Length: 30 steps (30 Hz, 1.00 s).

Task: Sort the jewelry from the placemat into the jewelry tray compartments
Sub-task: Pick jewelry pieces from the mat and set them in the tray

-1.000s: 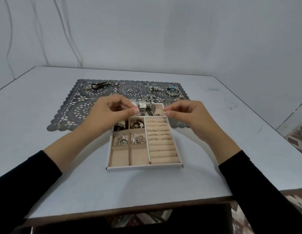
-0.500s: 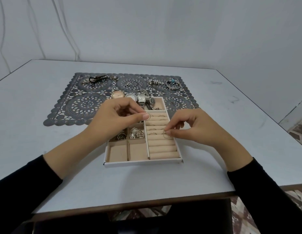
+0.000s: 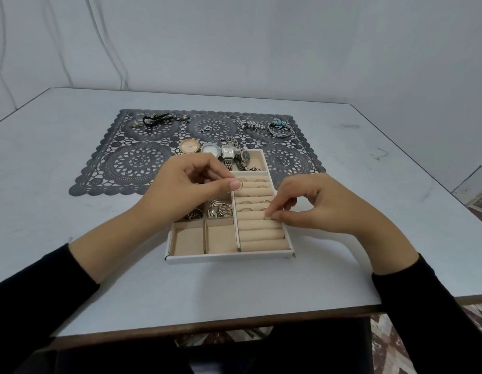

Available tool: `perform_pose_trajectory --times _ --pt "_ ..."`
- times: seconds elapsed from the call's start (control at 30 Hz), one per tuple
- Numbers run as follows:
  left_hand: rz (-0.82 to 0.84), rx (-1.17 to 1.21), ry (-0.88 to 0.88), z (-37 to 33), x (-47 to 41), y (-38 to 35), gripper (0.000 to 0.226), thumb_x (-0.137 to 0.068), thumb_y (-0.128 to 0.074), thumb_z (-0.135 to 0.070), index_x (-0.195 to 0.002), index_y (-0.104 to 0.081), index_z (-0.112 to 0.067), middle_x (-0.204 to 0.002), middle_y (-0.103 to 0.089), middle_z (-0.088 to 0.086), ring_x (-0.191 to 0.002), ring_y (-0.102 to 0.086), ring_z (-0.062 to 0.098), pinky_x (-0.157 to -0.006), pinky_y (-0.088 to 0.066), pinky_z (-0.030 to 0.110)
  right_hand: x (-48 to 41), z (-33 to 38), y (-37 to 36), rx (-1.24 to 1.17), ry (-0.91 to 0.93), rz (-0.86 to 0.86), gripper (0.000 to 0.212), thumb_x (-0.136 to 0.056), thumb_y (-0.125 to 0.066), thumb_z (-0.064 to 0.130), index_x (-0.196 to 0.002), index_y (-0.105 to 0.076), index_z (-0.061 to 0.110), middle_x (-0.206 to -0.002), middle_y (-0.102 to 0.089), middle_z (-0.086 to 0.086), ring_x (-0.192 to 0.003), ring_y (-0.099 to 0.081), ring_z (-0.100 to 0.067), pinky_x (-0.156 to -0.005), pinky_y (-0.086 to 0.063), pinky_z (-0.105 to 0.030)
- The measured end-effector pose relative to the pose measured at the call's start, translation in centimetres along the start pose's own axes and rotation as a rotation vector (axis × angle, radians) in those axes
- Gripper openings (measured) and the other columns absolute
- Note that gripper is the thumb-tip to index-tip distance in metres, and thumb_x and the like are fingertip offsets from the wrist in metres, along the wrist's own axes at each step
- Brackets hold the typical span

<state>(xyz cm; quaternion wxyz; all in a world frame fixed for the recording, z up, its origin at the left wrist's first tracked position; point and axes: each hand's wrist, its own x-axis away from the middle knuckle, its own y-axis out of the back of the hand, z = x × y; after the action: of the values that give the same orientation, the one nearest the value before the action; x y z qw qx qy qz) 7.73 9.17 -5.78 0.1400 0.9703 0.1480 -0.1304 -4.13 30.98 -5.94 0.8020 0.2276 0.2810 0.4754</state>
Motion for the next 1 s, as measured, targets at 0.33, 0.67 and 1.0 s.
perform_pose_trajectory --times 0.33,0.67,1.0 --pt "-0.022 -0.028 0.0 0.15 -0.11 0.25 0.02 -0.069 -0.08 -0.023 -0.081 -0.073 -0.008 -0.076 -0.072 0.011 -0.069 -0.065 0.015 -0.065 -0.055 0.019 -0.65 -0.02 0.23 -0.028 -0.084 0.075 0.008 -0.082 -0.075 0.008 -0.088 -0.076 0.012 -0.082 -0.07 0.006 -0.078 -0.062 -0.013 -0.075 -0.049 -0.025" --pt "-0.016 -0.039 0.006 0.1 -0.09 0.38 0.019 -0.069 -0.08 -0.025 -0.081 -0.074 -0.011 -0.078 -0.072 0.013 -0.07 -0.063 0.017 -0.066 -0.054 0.021 -0.93 -0.2 0.16 -0.063 -0.101 0.088 0.009 -0.08 -0.076 0.009 -0.089 -0.076 0.01 -0.084 -0.072 0.002 -0.077 -0.061 -0.013 -0.075 -0.05 -0.025" --pt "-0.01 -0.037 0.01 0.06 -0.08 0.27 0.021 -0.069 -0.08 -0.024 -0.082 -0.074 -0.009 -0.078 -0.072 0.014 -0.07 -0.066 0.018 -0.067 -0.056 0.023 -0.65 -0.5 0.24 -0.145 -0.101 0.051 0.013 -0.079 -0.076 0.007 -0.091 -0.076 0.004 -0.085 -0.073 -0.003 -0.08 -0.065 -0.014 -0.078 -0.05 -0.025"
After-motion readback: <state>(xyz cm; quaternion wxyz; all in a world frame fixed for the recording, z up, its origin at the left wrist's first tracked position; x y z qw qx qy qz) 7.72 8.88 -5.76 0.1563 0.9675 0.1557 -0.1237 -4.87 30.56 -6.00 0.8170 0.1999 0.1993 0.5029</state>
